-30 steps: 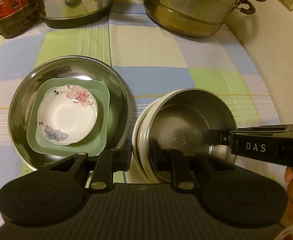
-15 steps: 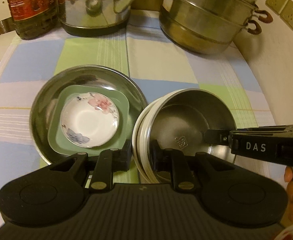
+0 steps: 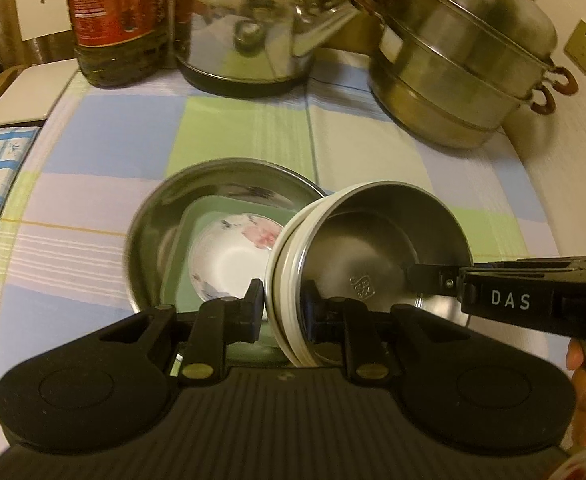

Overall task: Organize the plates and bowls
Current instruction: 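Lower the bowl stack onto the green plate inside the steel plate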

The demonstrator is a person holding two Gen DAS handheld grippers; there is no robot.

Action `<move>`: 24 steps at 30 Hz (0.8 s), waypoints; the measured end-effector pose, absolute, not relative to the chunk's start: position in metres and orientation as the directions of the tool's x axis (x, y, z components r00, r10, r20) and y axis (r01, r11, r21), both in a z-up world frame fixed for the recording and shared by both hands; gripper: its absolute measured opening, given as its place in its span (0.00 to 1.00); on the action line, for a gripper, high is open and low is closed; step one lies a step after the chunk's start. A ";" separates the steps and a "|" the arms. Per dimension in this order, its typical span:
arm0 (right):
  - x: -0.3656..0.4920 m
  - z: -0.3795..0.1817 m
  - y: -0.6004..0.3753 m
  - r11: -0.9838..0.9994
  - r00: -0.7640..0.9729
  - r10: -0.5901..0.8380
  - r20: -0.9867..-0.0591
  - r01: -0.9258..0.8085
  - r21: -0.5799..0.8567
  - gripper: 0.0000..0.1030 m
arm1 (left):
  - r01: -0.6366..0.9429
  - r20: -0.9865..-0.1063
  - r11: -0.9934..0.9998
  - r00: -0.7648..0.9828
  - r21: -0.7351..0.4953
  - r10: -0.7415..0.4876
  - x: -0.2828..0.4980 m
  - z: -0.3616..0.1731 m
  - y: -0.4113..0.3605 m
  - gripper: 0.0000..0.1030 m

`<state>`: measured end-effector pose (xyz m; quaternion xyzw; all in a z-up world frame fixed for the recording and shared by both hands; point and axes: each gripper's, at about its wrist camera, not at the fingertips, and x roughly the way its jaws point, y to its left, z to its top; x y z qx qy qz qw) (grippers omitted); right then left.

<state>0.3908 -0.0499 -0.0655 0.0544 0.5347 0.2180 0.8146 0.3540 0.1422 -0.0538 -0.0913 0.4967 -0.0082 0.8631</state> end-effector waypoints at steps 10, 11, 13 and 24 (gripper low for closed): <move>0.410 -0.069 -0.015 0.885 0.319 0.433 -0.843 -0.329 0.330 0.16 | -0.117 -0.848 0.982 0.527 -0.145 -0.062 0.369 -0.049 0.173 0.17; 0.413 -0.070 -0.012 0.884 0.317 0.433 -0.844 -0.332 0.329 0.16 | -0.121 -0.849 0.982 0.526 -0.144 -0.060 0.371 -0.050 0.176 0.17; 0.418 -0.072 -0.005 0.883 0.315 0.432 -0.845 -0.335 0.327 0.16 | -0.124 -0.850 0.982 0.523 -0.140 -0.055 0.375 -0.052 0.180 0.17; 0.436 -0.087 0.016 0.891 0.287 0.397 -0.872 -0.347 0.292 0.15 | -0.154 -0.880 0.974 0.470 -0.164 -0.074 0.391 -0.077 0.195 0.17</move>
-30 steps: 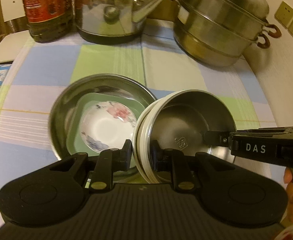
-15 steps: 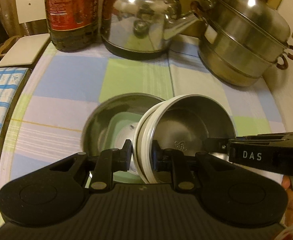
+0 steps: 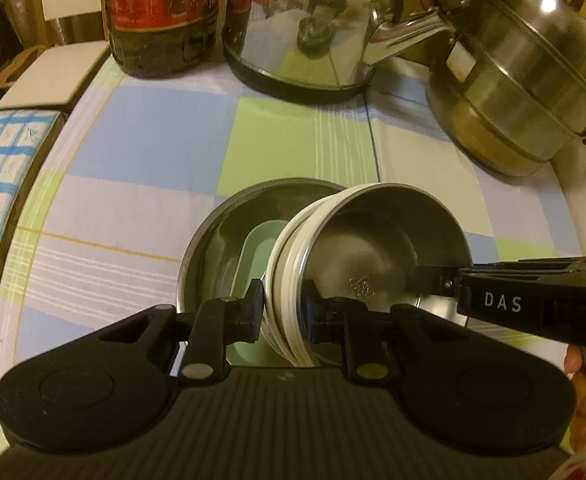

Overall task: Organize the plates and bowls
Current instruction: 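Lower the bowl stack onto the green plate inside the steel plate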

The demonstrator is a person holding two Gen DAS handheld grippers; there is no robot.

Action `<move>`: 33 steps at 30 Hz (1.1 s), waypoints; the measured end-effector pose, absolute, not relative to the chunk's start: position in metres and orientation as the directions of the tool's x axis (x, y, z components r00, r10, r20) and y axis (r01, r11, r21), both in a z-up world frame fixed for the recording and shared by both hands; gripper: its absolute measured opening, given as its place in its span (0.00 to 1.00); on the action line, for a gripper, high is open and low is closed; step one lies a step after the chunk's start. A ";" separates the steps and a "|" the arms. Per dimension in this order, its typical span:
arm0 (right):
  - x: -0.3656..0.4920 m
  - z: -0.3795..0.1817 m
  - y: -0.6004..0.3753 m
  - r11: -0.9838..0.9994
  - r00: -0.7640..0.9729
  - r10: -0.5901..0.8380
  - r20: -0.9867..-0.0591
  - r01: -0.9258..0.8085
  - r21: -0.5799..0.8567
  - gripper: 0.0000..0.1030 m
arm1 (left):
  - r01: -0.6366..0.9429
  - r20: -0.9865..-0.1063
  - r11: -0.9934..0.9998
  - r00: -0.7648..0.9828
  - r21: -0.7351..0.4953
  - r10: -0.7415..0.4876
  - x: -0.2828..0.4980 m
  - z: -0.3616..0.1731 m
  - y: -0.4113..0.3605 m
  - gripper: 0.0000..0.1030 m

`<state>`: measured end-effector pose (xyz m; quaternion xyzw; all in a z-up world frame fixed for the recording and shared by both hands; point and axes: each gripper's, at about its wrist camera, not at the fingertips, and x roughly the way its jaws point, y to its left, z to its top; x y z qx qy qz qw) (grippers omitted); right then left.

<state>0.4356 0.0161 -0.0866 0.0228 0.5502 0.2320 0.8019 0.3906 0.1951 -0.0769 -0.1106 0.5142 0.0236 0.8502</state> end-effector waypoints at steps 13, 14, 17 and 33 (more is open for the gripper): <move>0.447 -0.107 0.026 0.897 0.240 0.367 -0.899 -0.347 0.274 0.15 | -0.176 -0.903 0.971 0.423 -0.165 -0.077 0.397 -0.095 0.202 0.17; 0.448 -0.108 0.027 0.897 0.236 0.367 -0.900 -0.346 0.275 0.15 | -0.177 -0.903 0.970 0.423 -0.165 -0.076 0.397 -0.095 0.202 0.17; 0.450 -0.109 0.029 0.896 0.234 0.368 -0.900 -0.347 0.276 0.15 | -0.183 -0.905 0.969 0.420 -0.165 -0.075 0.399 -0.096 0.203 0.17; 0.456 -0.109 0.033 0.891 0.222 0.374 -0.901 -0.354 0.283 0.15 | -0.194 -0.903 0.961 0.417 -0.196 -0.100 0.401 -0.099 0.210 0.18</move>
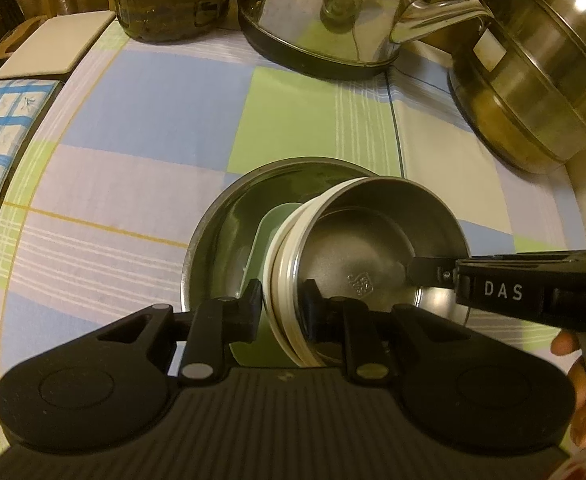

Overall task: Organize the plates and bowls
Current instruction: 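Lower the bowl stack onto the green plate inside the steel plate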

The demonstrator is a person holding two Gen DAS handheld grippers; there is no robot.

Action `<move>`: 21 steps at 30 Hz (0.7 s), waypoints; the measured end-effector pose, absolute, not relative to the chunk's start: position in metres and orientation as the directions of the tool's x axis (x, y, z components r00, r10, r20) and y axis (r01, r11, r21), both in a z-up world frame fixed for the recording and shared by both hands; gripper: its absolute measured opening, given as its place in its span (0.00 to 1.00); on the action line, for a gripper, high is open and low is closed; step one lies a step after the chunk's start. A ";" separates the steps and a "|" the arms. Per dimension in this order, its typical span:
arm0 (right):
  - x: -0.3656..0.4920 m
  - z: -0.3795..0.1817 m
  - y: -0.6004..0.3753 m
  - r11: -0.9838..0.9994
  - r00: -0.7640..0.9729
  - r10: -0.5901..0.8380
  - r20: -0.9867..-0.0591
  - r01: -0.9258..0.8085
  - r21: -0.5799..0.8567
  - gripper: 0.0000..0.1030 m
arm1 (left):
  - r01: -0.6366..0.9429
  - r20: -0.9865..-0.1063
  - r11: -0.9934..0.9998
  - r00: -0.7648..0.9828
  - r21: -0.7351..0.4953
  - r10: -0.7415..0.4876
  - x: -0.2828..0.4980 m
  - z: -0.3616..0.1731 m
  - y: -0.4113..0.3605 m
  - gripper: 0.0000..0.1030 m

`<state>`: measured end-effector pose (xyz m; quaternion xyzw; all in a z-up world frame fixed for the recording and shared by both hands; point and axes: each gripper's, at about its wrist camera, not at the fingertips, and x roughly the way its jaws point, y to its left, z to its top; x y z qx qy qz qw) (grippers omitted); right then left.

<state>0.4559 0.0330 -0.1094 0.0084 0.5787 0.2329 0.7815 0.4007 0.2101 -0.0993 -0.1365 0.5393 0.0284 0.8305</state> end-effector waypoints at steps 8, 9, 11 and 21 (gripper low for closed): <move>0.448 -0.107 0.027 0.876 0.250 0.411 -0.877 -0.374 0.304 0.23 | -0.181 -0.900 0.969 0.429 -0.165 -0.073 0.397 -0.097 0.207 0.22; 0.447 -0.106 0.025 0.873 0.256 0.418 -0.872 -0.377 0.308 0.27 | -0.179 -0.899 0.970 0.433 -0.164 -0.072 0.396 -0.096 0.207 0.23; 0.443 -0.104 0.020 0.869 0.273 0.439 -0.856 -0.372 0.326 0.30 | -0.178 -0.895 0.971 0.440 -0.161 -0.068 0.393 -0.094 0.206 0.25; 0.422 -0.101 -0.004 0.856 0.279 0.508 -0.815 -0.275 0.439 0.30 | -0.168 -0.879 0.971 0.471 -0.171 -0.074 0.381 -0.083 0.204 0.25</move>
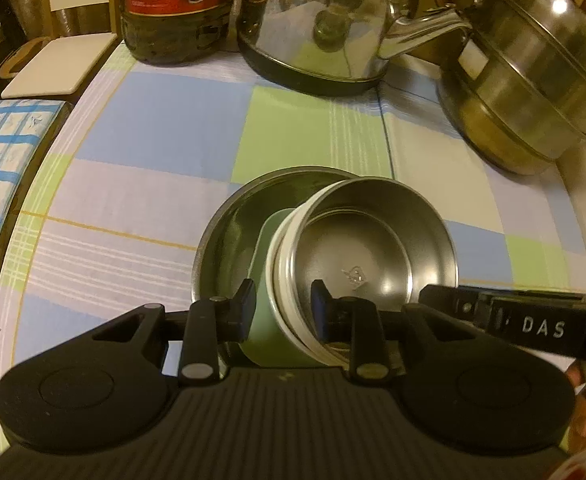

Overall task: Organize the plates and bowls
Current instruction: 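Lower the bowl stack onto the green plate inside the steel plate, then open both tools to release the bowl stack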

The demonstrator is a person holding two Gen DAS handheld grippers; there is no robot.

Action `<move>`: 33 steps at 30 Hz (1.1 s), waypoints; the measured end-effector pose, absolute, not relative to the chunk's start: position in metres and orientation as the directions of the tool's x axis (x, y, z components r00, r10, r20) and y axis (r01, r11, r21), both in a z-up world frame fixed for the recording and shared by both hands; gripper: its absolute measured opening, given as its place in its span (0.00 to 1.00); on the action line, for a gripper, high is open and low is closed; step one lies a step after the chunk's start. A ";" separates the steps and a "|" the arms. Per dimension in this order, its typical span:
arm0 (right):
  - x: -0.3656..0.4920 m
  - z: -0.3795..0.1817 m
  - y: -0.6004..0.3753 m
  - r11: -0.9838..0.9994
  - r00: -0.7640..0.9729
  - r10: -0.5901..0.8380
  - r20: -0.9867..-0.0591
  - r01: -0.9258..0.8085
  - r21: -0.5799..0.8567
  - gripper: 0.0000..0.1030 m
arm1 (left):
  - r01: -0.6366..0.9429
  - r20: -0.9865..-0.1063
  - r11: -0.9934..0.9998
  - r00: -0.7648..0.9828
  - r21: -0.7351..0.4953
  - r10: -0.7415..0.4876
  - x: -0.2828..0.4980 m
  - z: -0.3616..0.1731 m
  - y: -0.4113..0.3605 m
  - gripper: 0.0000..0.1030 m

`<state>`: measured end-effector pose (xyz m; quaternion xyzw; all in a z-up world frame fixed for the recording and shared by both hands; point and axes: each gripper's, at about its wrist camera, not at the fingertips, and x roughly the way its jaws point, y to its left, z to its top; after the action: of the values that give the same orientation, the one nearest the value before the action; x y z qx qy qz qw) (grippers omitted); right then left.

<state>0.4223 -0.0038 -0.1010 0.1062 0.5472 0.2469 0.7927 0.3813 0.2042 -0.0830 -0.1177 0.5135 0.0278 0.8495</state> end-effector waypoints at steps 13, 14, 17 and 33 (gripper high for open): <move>0.421 -0.100 -0.004 0.848 0.275 0.528 -0.803 -0.219 0.483 0.14 | -0.134 -0.878 0.975 0.469 -0.176 -0.094 0.378 -0.079 0.200 0.17; 0.422 -0.100 -0.004 0.846 0.269 0.532 -0.803 -0.208 0.491 0.14 | -0.134 -0.877 0.976 0.471 -0.174 -0.092 0.378 -0.079 0.200 0.17; 0.424 -0.099 -0.007 0.842 0.256 0.539 -0.802 -0.176 0.510 0.14 | -0.130 -0.874 0.976 0.476 -0.175 -0.094 0.378 -0.077 0.201 0.17; 0.428 -0.098 -0.012 0.840 0.240 0.540 -0.807 -0.085 0.536 0.14 | -0.118 -0.872 0.975 0.477 -0.188 -0.111 0.380 -0.073 0.204 0.17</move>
<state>0.4282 -0.0122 -0.0979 0.1956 0.5816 0.2047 0.7626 0.3803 0.2038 -0.0730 -0.1118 0.5114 0.0020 0.8521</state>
